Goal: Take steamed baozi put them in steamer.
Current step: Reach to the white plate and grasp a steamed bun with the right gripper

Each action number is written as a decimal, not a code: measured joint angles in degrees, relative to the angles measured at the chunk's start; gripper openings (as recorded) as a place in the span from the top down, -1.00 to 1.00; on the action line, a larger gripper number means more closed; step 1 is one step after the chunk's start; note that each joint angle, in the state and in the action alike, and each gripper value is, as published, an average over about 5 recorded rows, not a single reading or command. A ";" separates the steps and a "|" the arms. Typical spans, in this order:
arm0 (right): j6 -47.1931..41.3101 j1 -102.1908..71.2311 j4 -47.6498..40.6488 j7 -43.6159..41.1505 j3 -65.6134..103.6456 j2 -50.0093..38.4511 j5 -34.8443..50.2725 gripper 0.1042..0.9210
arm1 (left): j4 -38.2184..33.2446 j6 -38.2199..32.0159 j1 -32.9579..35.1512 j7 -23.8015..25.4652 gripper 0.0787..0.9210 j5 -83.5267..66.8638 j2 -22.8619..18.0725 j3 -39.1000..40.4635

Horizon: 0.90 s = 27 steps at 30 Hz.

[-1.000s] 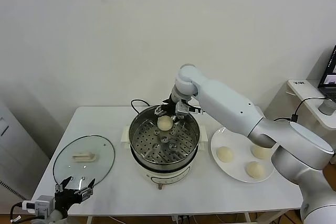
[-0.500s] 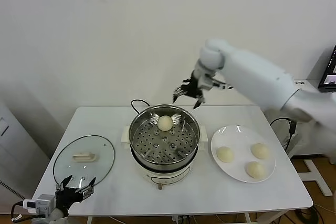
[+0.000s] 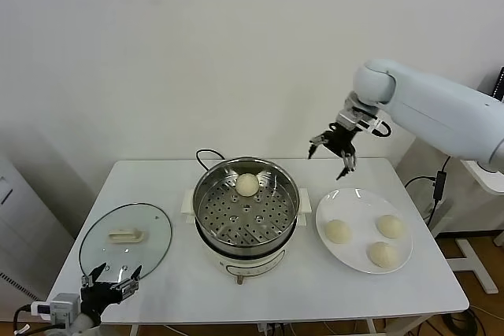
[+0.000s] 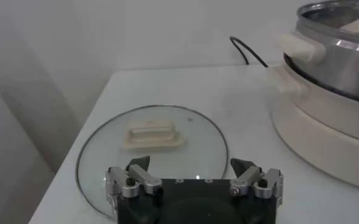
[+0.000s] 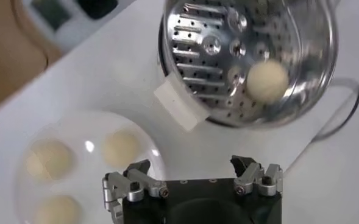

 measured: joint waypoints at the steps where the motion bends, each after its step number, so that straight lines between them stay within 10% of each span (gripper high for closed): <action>1: -1.28 -0.45 0.17 0.26 -0.19 -0.41 0.25 -0.76 | -0.04 -0.02 0.11 0.00 -0.77 0.02 -0.06 -0.06; 27: -13.52 -19.53 -1.81 9.03 7.61 -3.81 -5.90 -0.76 | -0.38 -0.17 1.06 -0.07 -0.77 0.30 -0.24 -0.64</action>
